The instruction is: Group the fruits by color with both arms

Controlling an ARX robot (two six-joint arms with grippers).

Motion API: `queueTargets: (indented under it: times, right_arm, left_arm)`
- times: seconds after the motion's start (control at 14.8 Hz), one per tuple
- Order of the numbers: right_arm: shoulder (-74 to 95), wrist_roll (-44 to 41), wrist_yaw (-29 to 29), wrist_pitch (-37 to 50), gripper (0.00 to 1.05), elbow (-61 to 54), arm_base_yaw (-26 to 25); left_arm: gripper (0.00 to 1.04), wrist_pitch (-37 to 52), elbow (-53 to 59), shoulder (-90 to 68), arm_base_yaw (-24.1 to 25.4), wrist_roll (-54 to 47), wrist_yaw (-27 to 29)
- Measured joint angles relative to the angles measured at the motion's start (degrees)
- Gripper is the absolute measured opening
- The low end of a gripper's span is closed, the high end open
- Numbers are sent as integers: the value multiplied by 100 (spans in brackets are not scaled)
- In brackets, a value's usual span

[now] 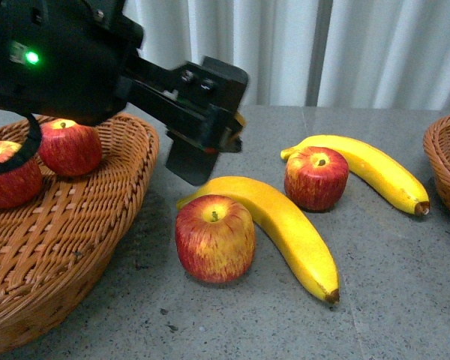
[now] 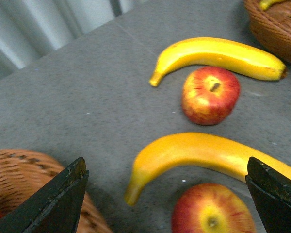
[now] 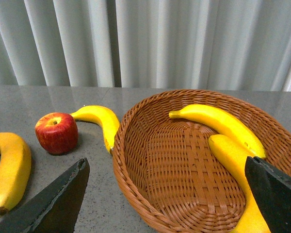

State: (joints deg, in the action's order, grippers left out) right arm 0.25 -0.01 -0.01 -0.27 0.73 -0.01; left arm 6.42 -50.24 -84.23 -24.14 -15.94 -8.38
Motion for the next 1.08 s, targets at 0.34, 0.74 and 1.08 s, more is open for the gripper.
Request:
queueTargets:
  times: [0.34, 0.74, 1.08]
  right_arm:
    - [0, 0, 0, 0, 98, 0, 0]
    - [0, 0, 0, 0, 98, 0, 0]
    - [0, 0, 0, 0, 98, 0, 0]
  left_arm:
    - [98, -144, 0, -542, -323, -284, -426]
    - [98, -424, -57, -903, -446, -964, -503]
    - [98, -450, -96, -1204, -345, -1381, -481]
